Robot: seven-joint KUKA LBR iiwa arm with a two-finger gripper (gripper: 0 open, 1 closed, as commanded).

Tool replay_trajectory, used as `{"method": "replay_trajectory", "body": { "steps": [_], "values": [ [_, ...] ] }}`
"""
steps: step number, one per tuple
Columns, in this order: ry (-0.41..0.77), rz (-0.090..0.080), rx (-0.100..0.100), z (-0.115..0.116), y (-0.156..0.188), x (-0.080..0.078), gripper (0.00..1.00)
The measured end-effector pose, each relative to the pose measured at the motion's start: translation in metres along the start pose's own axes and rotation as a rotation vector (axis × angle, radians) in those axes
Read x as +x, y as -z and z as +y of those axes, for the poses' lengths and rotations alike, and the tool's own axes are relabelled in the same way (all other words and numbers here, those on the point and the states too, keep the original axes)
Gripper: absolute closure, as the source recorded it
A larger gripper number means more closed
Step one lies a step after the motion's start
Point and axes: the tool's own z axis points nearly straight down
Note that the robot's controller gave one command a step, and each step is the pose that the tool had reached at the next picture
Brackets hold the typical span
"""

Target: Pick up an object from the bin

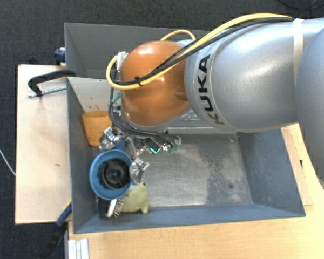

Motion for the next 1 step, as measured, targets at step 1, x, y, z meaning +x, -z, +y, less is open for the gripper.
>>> {"method": "replay_trajectory", "body": {
  "steps": [1],
  "values": [
    [-0.088,-0.01,0.004,0.0019,-0.1123,0.0239,0.0]
  ]
}}
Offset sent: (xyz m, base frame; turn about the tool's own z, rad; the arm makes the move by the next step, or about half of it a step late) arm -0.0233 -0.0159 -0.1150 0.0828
